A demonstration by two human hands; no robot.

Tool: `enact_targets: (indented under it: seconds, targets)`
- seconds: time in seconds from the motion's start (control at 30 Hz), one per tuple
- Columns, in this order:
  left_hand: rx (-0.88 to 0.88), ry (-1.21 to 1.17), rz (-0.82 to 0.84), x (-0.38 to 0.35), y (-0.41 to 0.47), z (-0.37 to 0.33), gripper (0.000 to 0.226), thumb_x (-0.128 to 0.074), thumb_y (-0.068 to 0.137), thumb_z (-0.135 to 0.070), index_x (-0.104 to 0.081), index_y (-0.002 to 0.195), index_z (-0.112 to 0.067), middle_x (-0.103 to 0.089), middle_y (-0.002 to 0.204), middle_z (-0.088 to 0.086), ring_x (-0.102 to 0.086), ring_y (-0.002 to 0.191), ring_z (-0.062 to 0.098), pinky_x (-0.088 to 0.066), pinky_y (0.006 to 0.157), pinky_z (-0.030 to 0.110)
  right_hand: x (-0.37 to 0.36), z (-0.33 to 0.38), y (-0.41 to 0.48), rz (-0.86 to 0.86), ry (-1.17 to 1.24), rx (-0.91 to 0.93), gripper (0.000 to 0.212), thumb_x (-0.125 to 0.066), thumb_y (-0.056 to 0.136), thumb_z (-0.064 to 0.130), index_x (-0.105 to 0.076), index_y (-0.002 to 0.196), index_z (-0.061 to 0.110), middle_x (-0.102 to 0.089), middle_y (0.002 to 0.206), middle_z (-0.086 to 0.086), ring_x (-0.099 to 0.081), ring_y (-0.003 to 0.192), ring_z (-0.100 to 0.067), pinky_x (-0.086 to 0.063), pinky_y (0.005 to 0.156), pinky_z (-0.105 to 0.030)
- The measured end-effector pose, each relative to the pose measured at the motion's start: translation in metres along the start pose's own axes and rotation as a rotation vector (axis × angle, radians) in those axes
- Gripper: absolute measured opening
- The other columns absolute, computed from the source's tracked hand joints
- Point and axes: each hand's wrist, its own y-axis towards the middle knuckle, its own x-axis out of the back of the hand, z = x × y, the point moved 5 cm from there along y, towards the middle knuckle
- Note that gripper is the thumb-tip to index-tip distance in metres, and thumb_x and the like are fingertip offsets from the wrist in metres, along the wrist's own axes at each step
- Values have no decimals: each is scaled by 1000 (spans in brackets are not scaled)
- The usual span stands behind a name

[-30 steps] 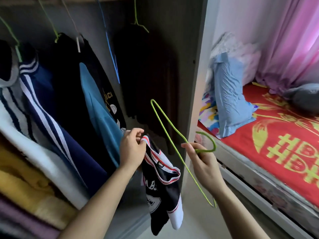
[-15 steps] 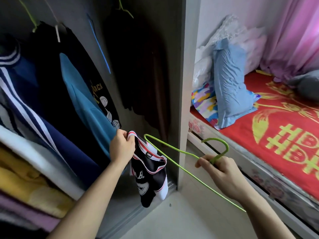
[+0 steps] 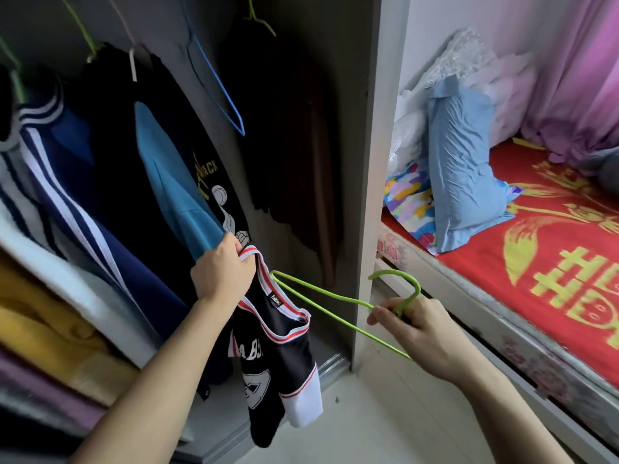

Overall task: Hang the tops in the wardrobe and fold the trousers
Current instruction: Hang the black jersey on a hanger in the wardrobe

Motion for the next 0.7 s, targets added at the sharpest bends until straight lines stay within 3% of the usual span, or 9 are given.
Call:
enact_targets:
  seconds: [0.1, 0.2, 0.27, 0.33, 0.43, 0.5, 0.57, 0.63, 0.7]
  targets:
    - [-12, 43, 7, 2, 2, 5, 20, -64, 85, -30, -47, 78, -22, -45, 62, -2, -42, 59, 28, -33, 58, 33, -4, 7, 2, 28, 12, 6, 28, -55, 98, 36, -74, 79, 33, -56, 54, 20, -51, 51, -6, -39, 50, -21]
    - [-48, 28, 12, 2, 0, -1, 20, -63, 85, -30, -47, 77, -21, -40, 56, -8, -35, 49, 16, -27, 52, 27, -12, 21, 8, 27, 43, 37, 27, -54, 98, 39, -75, 82, 31, -58, 57, 14, -51, 52, -11, -41, 54, -30]
    - [-62, -80, 48, 1, -2, -9, 19, -60, 85, -29, -47, 74, -22, -46, 58, -8, -40, 52, 15, -24, 48, 26, -21, 31, 16, 29, 51, 61, 29, -52, 98, 41, -75, 86, 28, -61, 61, 14, -53, 55, -11, -41, 53, -28]
    - [-64, -239, 105, 0, -4, -21, 18, -58, 85, -29, -48, 72, -21, -52, 60, -4, -48, 60, 22, -32, 53, 29, -33, 35, 28, 27, 84, 53, 32, -51, 99, 42, -75, 89, 23, -59, 56, 15, -51, 52, -8, -36, 51, -19]
    - [-65, -488, 199, 4, -8, -38, 14, -60, 83, -26, -53, 73, -20, -53, 55, -7, -48, 55, 10, -35, 52, 27, -54, 29, 49, 39, 177, -62, 32, -51, 102, 36, -77, 93, 20, -55, 51, 17, -51, 55, -1, -34, 55, -13]
    - [-116, -611, 258, 10, -13, -51, 10, -63, 80, -23, -54, 74, -23, -52, 47, -9, -46, 47, 7, -33, 45, 15, -67, 23, 61, 96, 113, -115, 34, -49, 103, 35, -78, 96, 17, -59, 63, 12, -53, 63, -6, -37, 63, -22]
    - [-200, -612, 280, 18, -16, -60, 13, -64, 78, -20, -53, 76, -27, -51, 45, -7, -44, 45, 7, -34, 47, 14, -70, 20, 70, 129, 46, -126, 34, -49, 104, 34, -78, 93, 17, -64, 70, 6, -57, 71, -15, -37, 65, -26]
    - [-243, -513, 275, 21, -15, -61, 20, -66, 78, -17, -51, 78, -30, -54, 48, -5, -49, 50, 6, -32, 50, 13, -56, 20, 76, -35, 125, -101, 33, -53, 103, 34, -74, 80, 23, -57, 58, 11, -54, 62, -10, -35, 60, -23]
    - [-219, -457, 222, 25, -13, -56, 22, -70, 80, -19, -52, 79, -31, -55, 50, -8, -52, 54, 4, -33, 52, 18, -42, 21, 75, -245, 367, -34, 33, -52, 103, 35, -70, 76, 26, -51, 48, 11, -46, 48, -3, -32, 50, -20]
